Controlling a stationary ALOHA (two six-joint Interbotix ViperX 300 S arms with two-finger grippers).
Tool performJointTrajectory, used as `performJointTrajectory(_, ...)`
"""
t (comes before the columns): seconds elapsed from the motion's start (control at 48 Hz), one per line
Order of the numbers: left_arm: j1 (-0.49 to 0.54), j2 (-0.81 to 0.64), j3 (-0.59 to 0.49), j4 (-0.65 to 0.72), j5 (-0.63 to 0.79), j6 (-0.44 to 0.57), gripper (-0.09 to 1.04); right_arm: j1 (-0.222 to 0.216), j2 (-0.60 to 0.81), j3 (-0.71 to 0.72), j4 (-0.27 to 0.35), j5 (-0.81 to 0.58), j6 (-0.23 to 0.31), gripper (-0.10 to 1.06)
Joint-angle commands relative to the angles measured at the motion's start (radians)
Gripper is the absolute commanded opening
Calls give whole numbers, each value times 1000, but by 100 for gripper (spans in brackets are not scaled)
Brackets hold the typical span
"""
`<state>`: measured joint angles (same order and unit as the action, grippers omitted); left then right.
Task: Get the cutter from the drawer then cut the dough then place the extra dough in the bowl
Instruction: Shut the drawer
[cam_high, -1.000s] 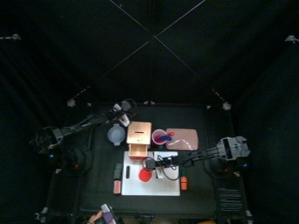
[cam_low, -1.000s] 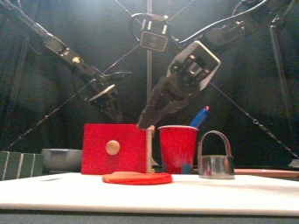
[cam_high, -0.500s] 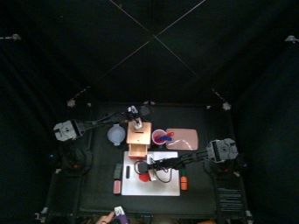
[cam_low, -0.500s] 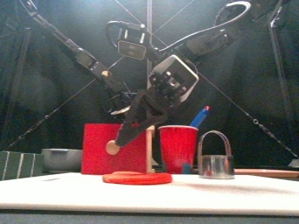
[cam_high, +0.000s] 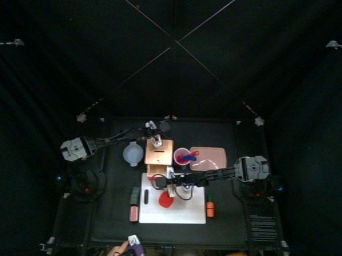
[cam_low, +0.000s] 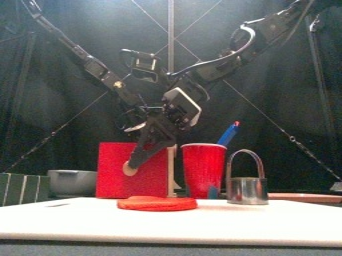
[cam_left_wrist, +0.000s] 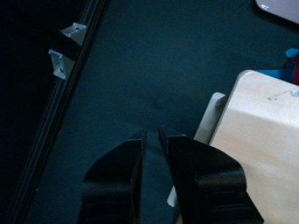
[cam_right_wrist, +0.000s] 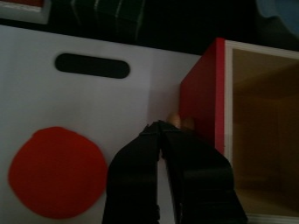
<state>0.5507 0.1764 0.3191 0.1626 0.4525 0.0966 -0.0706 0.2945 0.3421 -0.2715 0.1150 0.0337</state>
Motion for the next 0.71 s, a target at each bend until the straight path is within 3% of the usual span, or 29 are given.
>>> performJointTrajectory(0.021, -3, -26, -11, 0, -5, -3, 64, -37, -9, -46, -17, -2, -2, 16)
performJointTrajectory(0.271, -3, -26, -3, -2, -8, -8, 64, -91, 29, -95, -63, 28, -2, 16)
performJointTrajectory(0.5, -2, -46, 25, -2, -6, -12, 64, -92, 14, -97, -81, 135, 0, 16)
performJointTrajectory(0.708, 14, -57, 40, -3, -17, -14, 64, -92, 9, -109, -89, 146, -2, 16)
